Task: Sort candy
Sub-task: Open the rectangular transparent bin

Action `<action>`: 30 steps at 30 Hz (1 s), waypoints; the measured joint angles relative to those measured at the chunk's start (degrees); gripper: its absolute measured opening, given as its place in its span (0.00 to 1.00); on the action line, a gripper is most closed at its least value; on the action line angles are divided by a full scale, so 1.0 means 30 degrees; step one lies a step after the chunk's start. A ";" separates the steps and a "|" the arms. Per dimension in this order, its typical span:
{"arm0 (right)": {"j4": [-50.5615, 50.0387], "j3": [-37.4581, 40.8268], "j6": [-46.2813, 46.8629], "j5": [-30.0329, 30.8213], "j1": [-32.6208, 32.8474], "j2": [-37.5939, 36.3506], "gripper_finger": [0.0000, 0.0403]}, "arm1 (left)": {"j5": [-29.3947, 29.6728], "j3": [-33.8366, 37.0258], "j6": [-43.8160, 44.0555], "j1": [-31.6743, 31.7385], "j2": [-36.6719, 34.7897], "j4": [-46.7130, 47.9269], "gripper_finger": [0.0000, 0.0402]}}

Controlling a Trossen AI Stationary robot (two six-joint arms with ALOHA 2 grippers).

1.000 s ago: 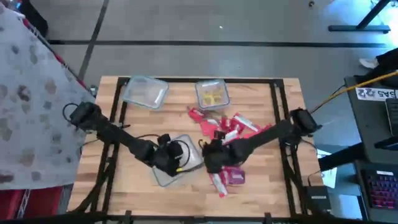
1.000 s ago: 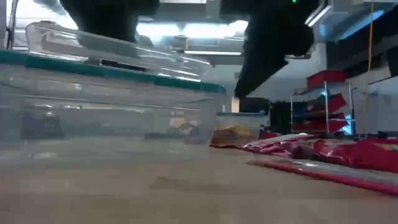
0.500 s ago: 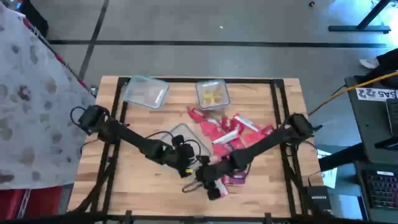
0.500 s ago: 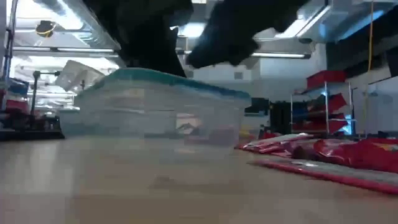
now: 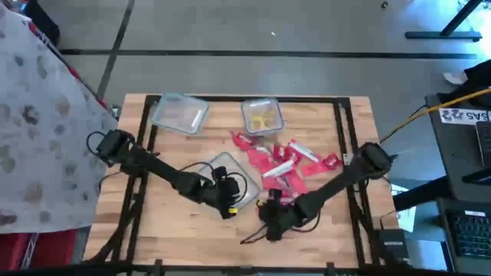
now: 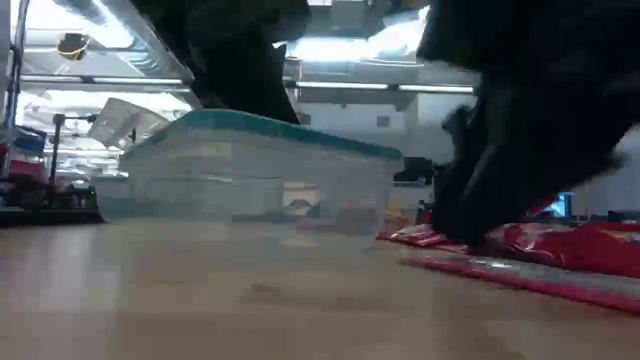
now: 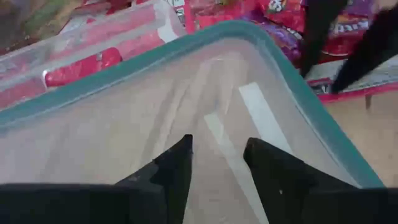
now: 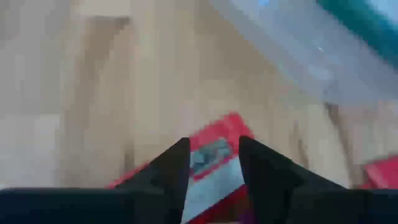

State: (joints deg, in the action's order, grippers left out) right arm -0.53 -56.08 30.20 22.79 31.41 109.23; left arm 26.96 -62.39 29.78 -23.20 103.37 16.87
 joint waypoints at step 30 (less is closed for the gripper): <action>1.2343 0.2776 -0.4294 -0.5606 0.0082 -0.0886 0.52 | 0.2230 -0.0153 0.0657 -0.0586 0.1756 -0.1233 0.36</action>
State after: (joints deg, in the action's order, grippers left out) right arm 36.49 -47.75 17.31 5.97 31.66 106.57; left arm 33.65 -62.85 31.75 -24.96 108.64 13.17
